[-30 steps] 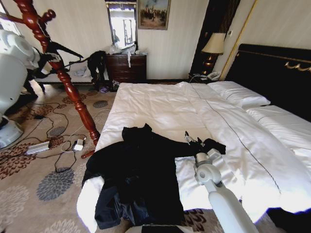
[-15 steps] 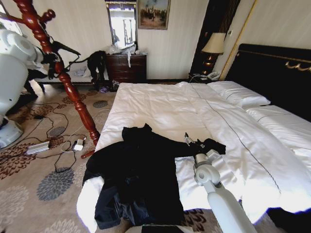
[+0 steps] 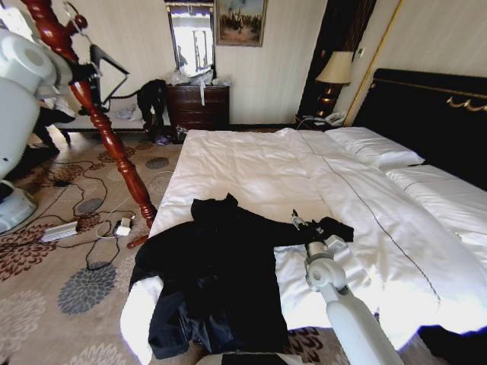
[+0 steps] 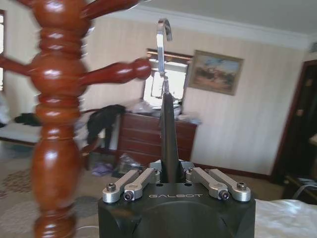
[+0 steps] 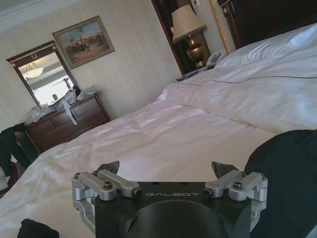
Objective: Pick up the clothes from the bed and hang them on the clothes hanger.
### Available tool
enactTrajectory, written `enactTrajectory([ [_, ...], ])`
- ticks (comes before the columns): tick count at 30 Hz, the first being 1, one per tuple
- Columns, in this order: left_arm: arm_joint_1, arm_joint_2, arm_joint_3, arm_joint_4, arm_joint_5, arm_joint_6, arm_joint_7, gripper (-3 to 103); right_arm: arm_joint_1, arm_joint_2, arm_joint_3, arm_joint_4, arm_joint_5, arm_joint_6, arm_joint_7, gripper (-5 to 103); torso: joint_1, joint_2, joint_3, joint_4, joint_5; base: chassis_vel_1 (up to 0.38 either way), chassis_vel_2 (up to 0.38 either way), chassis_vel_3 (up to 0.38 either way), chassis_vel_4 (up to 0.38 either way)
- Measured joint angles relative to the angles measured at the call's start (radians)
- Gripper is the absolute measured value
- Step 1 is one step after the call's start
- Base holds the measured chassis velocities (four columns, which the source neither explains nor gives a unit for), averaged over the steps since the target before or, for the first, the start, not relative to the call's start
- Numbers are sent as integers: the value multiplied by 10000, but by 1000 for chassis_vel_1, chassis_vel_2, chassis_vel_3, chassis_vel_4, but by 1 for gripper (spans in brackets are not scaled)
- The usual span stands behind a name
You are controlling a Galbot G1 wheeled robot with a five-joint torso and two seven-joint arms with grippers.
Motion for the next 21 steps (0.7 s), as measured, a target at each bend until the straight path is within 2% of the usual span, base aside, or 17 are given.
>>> enactTrajectory([
  [1, 0, 0, 0, 0, 0, 0, 0, 16, 0, 0, 0, 0, 0, 0, 0, 100, 0, 0, 0, 0, 0, 0, 0, 0, 0],
  [2, 25, 55, -22, -575, -419, 0, -132, 16, -13, 3, -17, -4, -10, 0, 27, 100, -1, -1, 0, -2, 0, 0, 0, 0, 0],
  [3, 427, 204, -194, -1699, -869, -10, -422, 16, -2, -73, -83, -47, 7, 2, 55, 100, -1, 0, -1, 1, 0, 0, 0, 0, 0],
  [4, 712, 289, -315, -2134, -1061, -46, -627, 16, 32, -139, -127, -79, 62, 2, 64, 100, -1, 0, -1, 1, 1, 0, 0, 0, 0],
  [5, 712, 289, -315, -2134, -1061, -46, -627, 16, 32, -139, -127, -79, 62, 2, 64, 100, -1, 0, -1, 1, 1, 0, 0, 0, 0],
  [7, 1409, 456, -614, -2858, -1334, -186, -924, 16, 124, -298, -233, -148, 251, 2, 72, 100, -2, 0, -1, -1, 2, 0, 0, 0, 0],
  [9, 2876, 898, -1474, -4024, -1446, -556, -1209, 16, 319, -639, -515, -260, 577, -87, 80, 100, 2, -1, 2, -5, -6, 0, 0, 0, 0],
  [10, 3655, 1104, -2099, -4555, -1453, -795, -1260, 16, 399, -797, -671, -300, 639, -164, 68, 100, 3, -1, 2, 2, -6, 0, 0, 0, 0],
  [11, 3655, 1104, -2099, -4555, -1453, -795, -1260, 16, 399, -797, -671, -300, 639, -164, 68, 100, 3, -1, 2, 2, -6, 0, 0, 0, 0],
  [13, 5514, 1446, -3348, -5596, -1400, -1476, -1264, 16, 560, -1155, -1048, -361, 690, -455, -32, 100, -2, 1, -2, 12, -3, 0, 0, 0, 0],
  [15, 7264, 1722, -4258, -6415, -1152, -2074, -1173, 16, 692, -1507, -1472, -401, 821, -756, -219, 100, -3, 0, -1, 11, -13, 0, 0, 0, 0],
  [16, 7264, 1722, -4258, -6415, -1152, -2074, -1173, 16, 692, -1507, -1472, -401, 821, -756, -219, 100, -3, 0, -1, 11, -13, 0, 0, 0, 0],
  [18, 8668, 1724, -4922, -6981, -674, -2689, -863, 16, 693, -1834, -1771, -457, 697, -896, -537, 100, -1, 0, -1, 17, -5, 0, 0, 0, 0],
  [20, 9830, 1423, -5533, -7518, -469, -2947, -530, 16, 617, -2044, -1979, -516, 165, -946, -856, 100, -1, 0, 0, -12, -6, 0, 0, 0, 0],
  [21, 9830, 1423, -5533, -7518, -469, -2947, -530, 16, 617, -2044, -1979, -516, 165, -946, -856, 100, -1, 0, 0, -12, -6, 0, 0, 0, 0],
])
